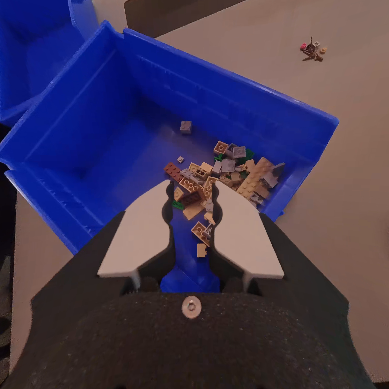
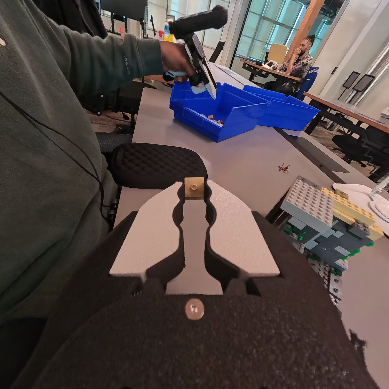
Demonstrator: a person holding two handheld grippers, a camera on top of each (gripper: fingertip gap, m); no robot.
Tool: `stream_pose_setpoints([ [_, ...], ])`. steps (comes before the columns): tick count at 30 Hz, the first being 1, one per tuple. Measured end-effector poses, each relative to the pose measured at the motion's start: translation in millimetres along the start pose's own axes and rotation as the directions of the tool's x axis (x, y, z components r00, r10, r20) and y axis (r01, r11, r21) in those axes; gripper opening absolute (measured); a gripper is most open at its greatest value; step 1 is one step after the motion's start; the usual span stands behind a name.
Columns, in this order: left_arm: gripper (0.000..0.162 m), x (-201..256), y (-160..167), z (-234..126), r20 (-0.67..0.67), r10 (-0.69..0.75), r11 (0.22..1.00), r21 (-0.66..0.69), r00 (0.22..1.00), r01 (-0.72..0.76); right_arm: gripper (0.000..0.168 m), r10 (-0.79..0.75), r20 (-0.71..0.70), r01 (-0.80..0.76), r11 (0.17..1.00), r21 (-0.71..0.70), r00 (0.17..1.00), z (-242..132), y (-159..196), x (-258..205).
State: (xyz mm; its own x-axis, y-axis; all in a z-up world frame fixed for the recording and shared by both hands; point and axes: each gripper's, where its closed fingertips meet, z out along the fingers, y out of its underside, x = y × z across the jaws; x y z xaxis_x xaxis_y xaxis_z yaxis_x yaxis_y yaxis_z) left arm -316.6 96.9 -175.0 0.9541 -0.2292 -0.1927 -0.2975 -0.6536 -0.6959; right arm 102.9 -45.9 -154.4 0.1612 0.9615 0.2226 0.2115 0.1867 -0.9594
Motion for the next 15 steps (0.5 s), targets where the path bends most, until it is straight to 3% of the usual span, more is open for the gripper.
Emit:
stream_pose_setpoints([
  [4, 0.034, 12, -6, -2, -0.032, 0.003, 0.999, 0.050, 0.999, -0.001, 0.017, 0.006, 0.003, -0.005, 1.000, -0.006, 1.000, 0, 0, 0],
  [8, 0.031, 69, -20, -16, -0.289, 0.015, 0.990, 0.136, 0.957, 0.025, 0.017, -0.001, -0.006, 0.001, 1.000, 0.010, 1.000, 1, -5, 0],
  [15, 0.030, 210, -39, -66, -0.726, 0.124, 0.960, 0.260, 0.677, 0.103, 0.017, -0.047, 0.007, 0.046, 0.997, 0.058, 0.999, 18, -21, -5],
])
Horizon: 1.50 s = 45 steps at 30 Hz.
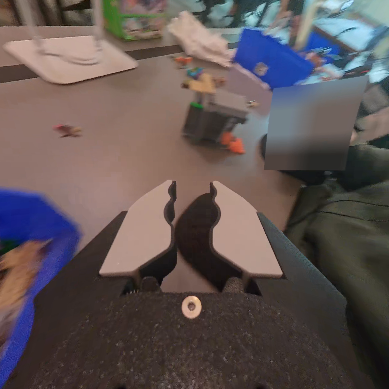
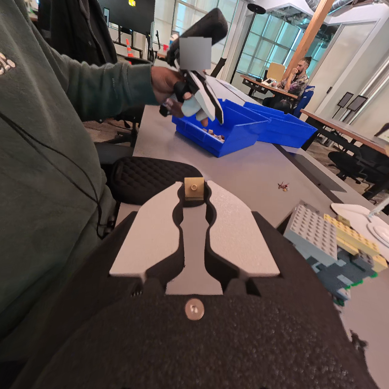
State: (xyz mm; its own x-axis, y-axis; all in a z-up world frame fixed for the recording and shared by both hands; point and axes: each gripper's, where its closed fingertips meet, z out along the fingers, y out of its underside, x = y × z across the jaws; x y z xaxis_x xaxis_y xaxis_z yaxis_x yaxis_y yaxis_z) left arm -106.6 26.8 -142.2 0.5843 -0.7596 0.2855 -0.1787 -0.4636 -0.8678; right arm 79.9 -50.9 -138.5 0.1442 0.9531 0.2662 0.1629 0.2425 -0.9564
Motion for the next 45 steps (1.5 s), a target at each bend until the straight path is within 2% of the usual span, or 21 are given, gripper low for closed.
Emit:
stream_pose_setpoints([
  [2, 0.029, 41, -2, 20, -0.170, -0.018, 0.999, 0.026, 0.985, 0.022, 0.016, -0.013, 0.011, 0.013, 1.000, 0.020, 1.000, 7, -7, -1],
  [5, 0.029, 95, -1, 45, -0.388, -0.054, 0.997, 0.028, 0.920, 0.070, 0.016, -0.033, 0.019, 0.032, 0.998, 0.052, 0.999, 15, -16, -2],
  [10, 0.028, 151, 0, 76, -0.612, -0.146, 0.984, -0.010, 0.777, 0.177, 0.016, -0.051, 0.034, 0.047, 0.994, 0.098, 0.998, 22, -26, -7],
  [14, 0.027, 175, -7, 82, -0.754, -0.242, 0.953, -0.067, 0.610, 0.294, 0.016, -0.066, 0.053, 0.058, 0.990, 0.129, 0.996, 25, -29, -12],
  [18, 0.025, 190, -8, 82, -0.818, -0.290, 0.934, -0.128, 0.496, 0.335, 0.017, -0.074, 0.073, 0.061, 0.984, 0.170, 0.995, 23, -33, -17],
  [23, 0.023, 191, -7, 83, -0.831, -0.317, 0.923, -0.159, 0.457, 0.351, 0.016, -0.095, 0.082, 0.078, 0.980, 0.185, 0.992, 21, -32, -18],
  [26, 0.020, 195, -8, 78, -0.860, -0.332, 0.910, -0.184, 0.388, 0.372, 0.017, -0.114, 0.111, 0.087, 0.970, 0.227, 0.987, 18, -38, -24],
  [27, 0.013, 196, -8, 78, -0.864, -0.338, 0.906, -0.191, 0.374, 0.378, 0.017, -0.120, 0.121, 0.089, 0.967, 0.239, 0.985, 17, -40, -26],
  [29, 0.012, 198, -8, 77, -0.872, -0.332, 0.904, -0.185, 0.359, 0.386, 0.016, -0.131, 0.126, 0.097, 0.964, 0.247, 0.983, 16, -42, -28],
  [33, 0.012, 198, -9, 80, -0.861, -0.309, 0.915, -0.153, 0.405, 0.374, 0.017, -0.128, 0.119, 0.096, 0.966, 0.239, 0.985, 15, -40, -25],
  [35, 0.012, 192, -9, 85, -0.828, -0.293, 0.925, -0.119, 0.478, 0.361, 0.017, -0.113, 0.094, 0.092, 0.975, 0.204, 0.989, 15, -34, -19],
  [36, 0.012, 188, -9, 89, -0.794, -0.263, 0.938, -0.076, 0.549, 0.339, 0.018, -0.100, 0.076, 0.085, 0.981, 0.177, 0.992, 15, -30, -15],
  [38, 0.011, 180, -10, 94, -0.704, -0.177, 0.967, 0.007, 0.688, 0.256, 0.020, -0.063, 0.052, 0.056, 0.989, 0.139, 0.997, 13, -24, -8],
  [41, 0.011, 170, -14, 96, -0.532, -0.014, 0.989, 0.120, 0.847, 0.092, 0.022, -0.016, 0.006, 0.016, 0.994, 0.109, 1.000, 9, -19, 1],
  [43, 0.011, 161, -14, 98, -0.369, 0.124, 0.983, 0.170, 0.921, -0.064, 0.022, 0.001, -0.041, 0.003, 0.996, 0.089, 0.999, 8, -19, 5],
  [45, 0.011, 156, -17, 98, -0.224, 0.251, 0.957, 0.205, 0.942, -0.206, 0.020, 0.019, -0.094, -0.012, 0.998, 0.068, 0.995, 9, -20, 10],
])
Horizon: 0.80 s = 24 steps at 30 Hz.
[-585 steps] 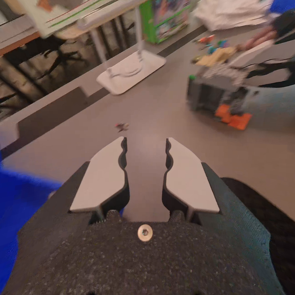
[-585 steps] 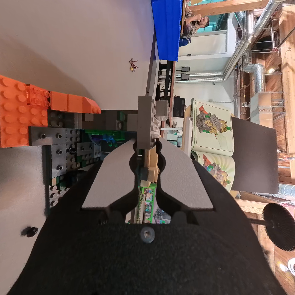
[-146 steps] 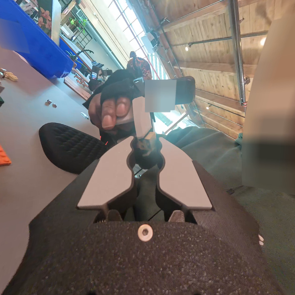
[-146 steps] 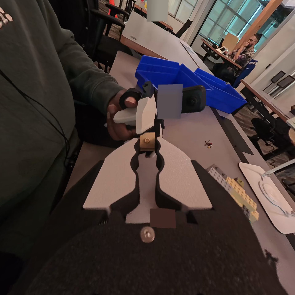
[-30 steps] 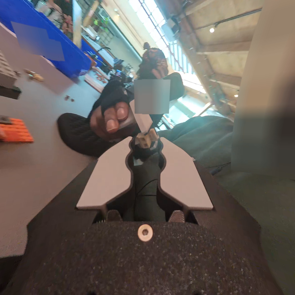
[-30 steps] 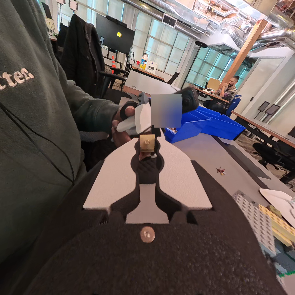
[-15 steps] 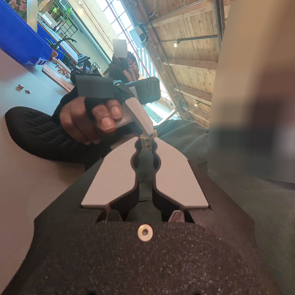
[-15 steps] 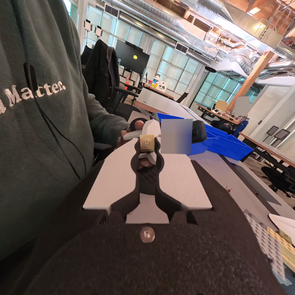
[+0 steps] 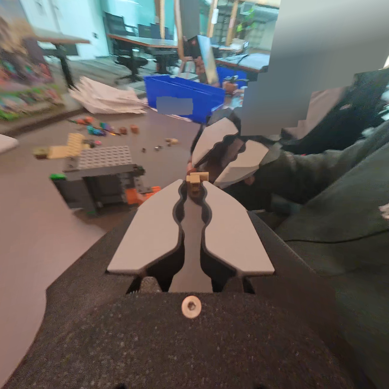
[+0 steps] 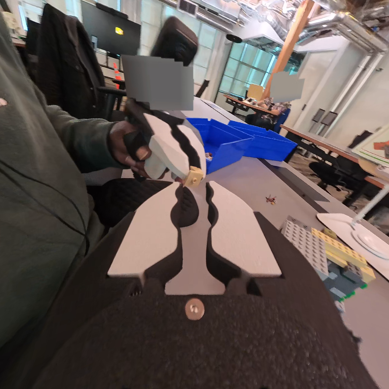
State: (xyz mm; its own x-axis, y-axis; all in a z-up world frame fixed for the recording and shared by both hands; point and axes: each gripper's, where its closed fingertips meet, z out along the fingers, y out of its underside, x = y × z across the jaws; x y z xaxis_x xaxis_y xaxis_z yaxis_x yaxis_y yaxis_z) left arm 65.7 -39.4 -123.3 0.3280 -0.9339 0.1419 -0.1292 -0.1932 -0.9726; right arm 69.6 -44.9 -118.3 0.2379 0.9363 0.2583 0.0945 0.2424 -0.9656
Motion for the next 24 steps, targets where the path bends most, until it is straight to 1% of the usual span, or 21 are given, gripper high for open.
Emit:
stream_pose_setpoints([
  [3, 0.011, -5, 0, 0, 0.136, 0.163, 0.987, -0.025, 0.977, -0.161, 0.017, 0.026, -0.050, -0.027, 0.999, -0.028, 0.998, 4, -2, 1],
  [6, 0.011, -4, 0, 1, 0.199, 0.259, 0.966, -0.040, 0.945, -0.256, 0.014, 0.050, -0.083, -0.056, 0.996, -0.070, 0.995, 9, -1, 1],
  [10, 0.011, -7, -3, -3, 0.293, 0.416, 0.908, -0.084, 0.861, -0.411, 0.011, 0.097, -0.090, -0.104, 0.991, -0.085, 0.991, 12, 0, 1],
  [13, 0.011, -5, -5, -7, 0.341, 0.526, 0.846, -0.113, 0.779, -0.521, 0.011, 0.144, -0.072, -0.150, 0.985, -0.080, 0.987, 14, -2, -1],
  [15, 0.011, -5, -6, -9, 0.356, 0.560, 0.821, -0.121, 0.748, -0.558, 0.010, 0.172, -0.056, -0.176, 0.982, -0.074, 0.984, 16, -3, -4],
  [17, 0.011, -4, -7, -12, 0.354, 0.580, 0.806, -0.117, 0.734, -0.580, 0.007, 0.181, -0.063, -0.185, 0.981, -0.064, 0.981, 17, -3, -3],
  [18, 0.011, 2, -5, -11, 0.314, 0.586, 0.803, -0.100, 0.747, -0.588, 0.003, 0.173, -0.090, -0.178, 0.982, -0.061, 0.981, 16, -2, 1],
  [19, 0.011, 13, -4, -8, 0.266, 0.571, 0.814, -0.060, 0.776, -0.578, 0.002, 0.164, -0.102, -0.171, 0.983, -0.063, 0.981, 16, -1, 5],
  [20, 0.011, 15, -2, -6, 0.270, 0.585, 0.804, -0.069, 0.765, -0.591, 0.002, 0.161, -0.076, -0.166, 0.984, -0.066, 0.984, 16, -2, 3],
  [21, 0.011, 8, -1, -7, 0.318, 0.629, 0.767, -0.107, 0.709, -0.633, 0.002, 0.139, -0.058, -0.143, 0.987, -0.073, 0.989, 17, -3, 0],
  [22, 0.011, 2, -3, -11, 0.338, 0.634, 0.761, -0.112, 0.696, -0.639, 0.002, 0.105, -0.067, -0.111, 0.990, -0.089, 0.992, 18, -3, -1],
  [23, 0.011, -3, -4, -15, 0.326, 0.593, 0.795, -0.095, 0.736, -0.599, 0.002, 0.087, -0.072, -0.094, 0.990, -0.104, 0.994, 19, -2, 0],
  [24, 0.011, -9, -7, -20, 0.330, 0.564, 0.815, -0.076, 0.757, -0.574, 0.002, 0.088, -0.074, -0.096, 0.989, -0.114, 0.993, 20, 0, 1],
])
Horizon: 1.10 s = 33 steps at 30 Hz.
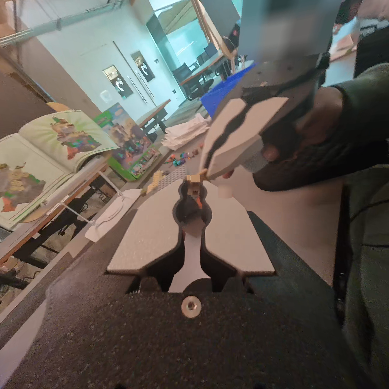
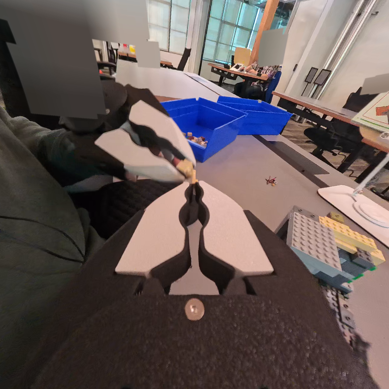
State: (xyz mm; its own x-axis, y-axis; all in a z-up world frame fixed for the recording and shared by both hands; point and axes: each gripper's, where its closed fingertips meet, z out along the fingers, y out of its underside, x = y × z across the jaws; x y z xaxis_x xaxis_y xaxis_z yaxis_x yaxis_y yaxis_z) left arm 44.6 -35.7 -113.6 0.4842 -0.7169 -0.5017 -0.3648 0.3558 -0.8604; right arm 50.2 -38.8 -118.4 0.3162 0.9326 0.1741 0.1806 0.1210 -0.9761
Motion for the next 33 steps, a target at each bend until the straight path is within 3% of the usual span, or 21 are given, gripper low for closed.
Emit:
stream_pose_setpoints([
  [10, 0.011, -36, 23, -27, 0.126, 0.134, 0.991, -0.036, 0.983, -0.130, 0.002, -0.002, 0.018, 0.003, 0.999, -0.036, 1.000, 38, -5, 28],
  [18, 0.011, -60, 68, -62, 0.218, 0.053, 0.990, -0.136, 0.974, -0.023, 0.002, 0.005, 0.224, 0.028, 0.989, -0.145, 0.975, 171, -31, 30],
  [24, 0.011, -78, 94, -89, 0.304, -0.002, 0.985, -0.163, 0.953, 0.054, 0.003, -0.003, 0.324, 0.072, 0.977, -0.202, 0.946, 271, -29, 17],
  [30, 0.011, -99, 105, -109, 0.378, -0.054, 0.984, -0.140, 0.924, 0.114, 0.004, -0.006, 0.327, 0.089, 0.967, -0.240, 0.945, 316, -21, 21],
  [33, 0.011, -105, 108, -115, 0.401, -0.078, 0.982, -0.126, 0.913, 0.139, 0.021, 0.035, 0.309, 0.044, 0.968, -0.246, 0.951, 318, -19, 24],
])
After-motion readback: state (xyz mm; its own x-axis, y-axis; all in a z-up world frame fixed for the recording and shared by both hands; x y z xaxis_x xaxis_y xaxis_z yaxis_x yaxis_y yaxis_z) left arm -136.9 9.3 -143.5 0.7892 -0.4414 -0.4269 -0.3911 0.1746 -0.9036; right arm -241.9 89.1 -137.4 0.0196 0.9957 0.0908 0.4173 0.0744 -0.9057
